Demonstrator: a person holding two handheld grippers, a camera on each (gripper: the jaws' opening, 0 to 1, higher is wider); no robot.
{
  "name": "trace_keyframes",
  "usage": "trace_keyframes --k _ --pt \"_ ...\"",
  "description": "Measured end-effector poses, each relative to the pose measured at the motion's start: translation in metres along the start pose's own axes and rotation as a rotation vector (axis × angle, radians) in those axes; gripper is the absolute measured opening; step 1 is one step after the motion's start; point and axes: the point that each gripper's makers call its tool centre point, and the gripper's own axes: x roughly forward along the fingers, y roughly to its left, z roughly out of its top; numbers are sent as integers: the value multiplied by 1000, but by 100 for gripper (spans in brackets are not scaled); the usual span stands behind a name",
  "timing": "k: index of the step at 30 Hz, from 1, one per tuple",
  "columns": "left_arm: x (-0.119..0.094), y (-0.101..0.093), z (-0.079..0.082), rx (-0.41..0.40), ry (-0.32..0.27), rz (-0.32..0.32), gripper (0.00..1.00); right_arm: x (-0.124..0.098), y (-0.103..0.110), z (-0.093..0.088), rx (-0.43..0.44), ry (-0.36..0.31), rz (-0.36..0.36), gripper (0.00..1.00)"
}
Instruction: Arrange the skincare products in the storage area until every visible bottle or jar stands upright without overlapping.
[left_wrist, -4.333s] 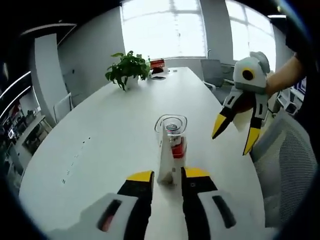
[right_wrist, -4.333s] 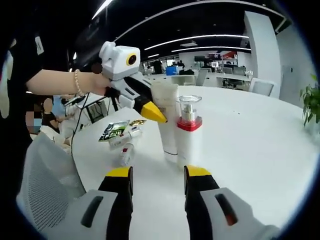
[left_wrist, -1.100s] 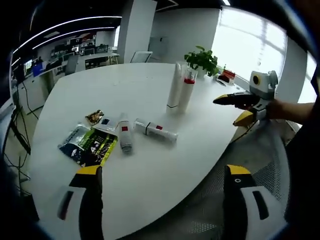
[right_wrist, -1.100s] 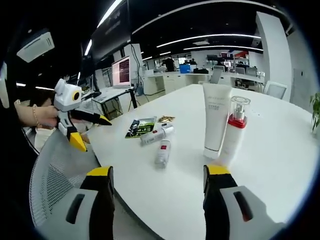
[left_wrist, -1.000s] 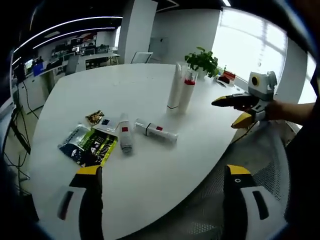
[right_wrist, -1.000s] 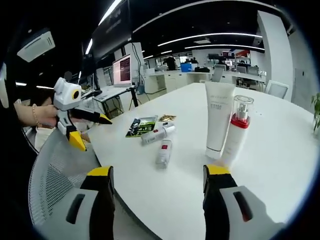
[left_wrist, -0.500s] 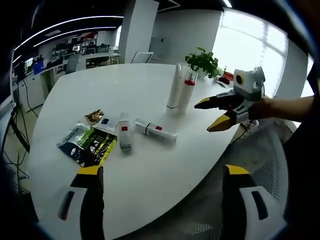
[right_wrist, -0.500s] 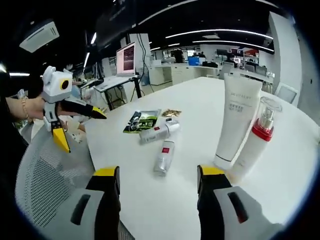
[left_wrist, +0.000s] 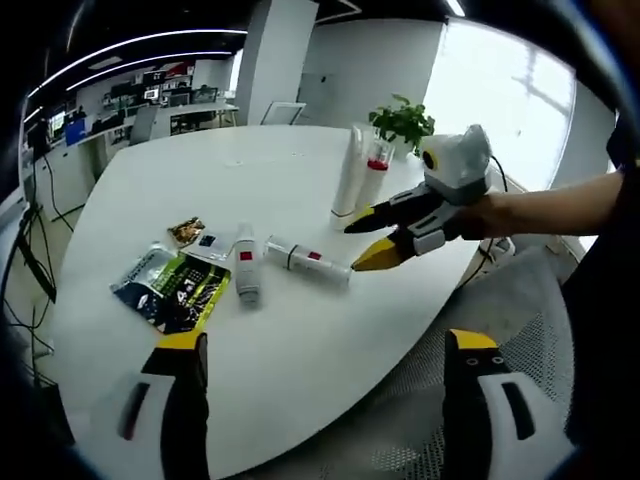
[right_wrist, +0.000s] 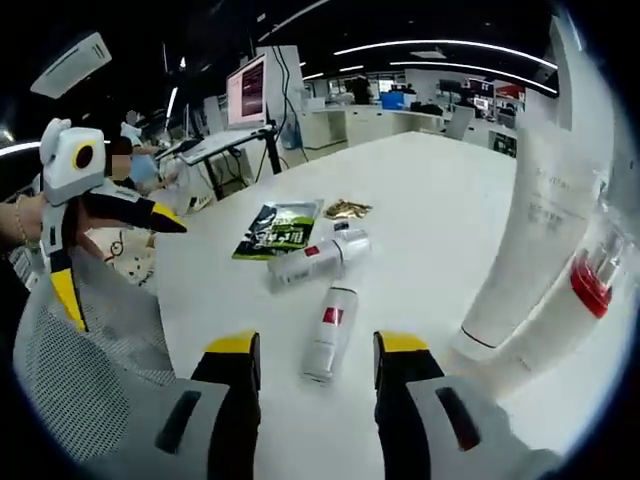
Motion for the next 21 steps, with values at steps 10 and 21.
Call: trace_keyframes --k 10,21 --pt "1 -5 -1 -4 7 -22 92 42 1 -7 -38 107 -22 36" --pt "1 -8 -3 -12 16 -52 91 55 -14 -15 -46 190 -85 27"
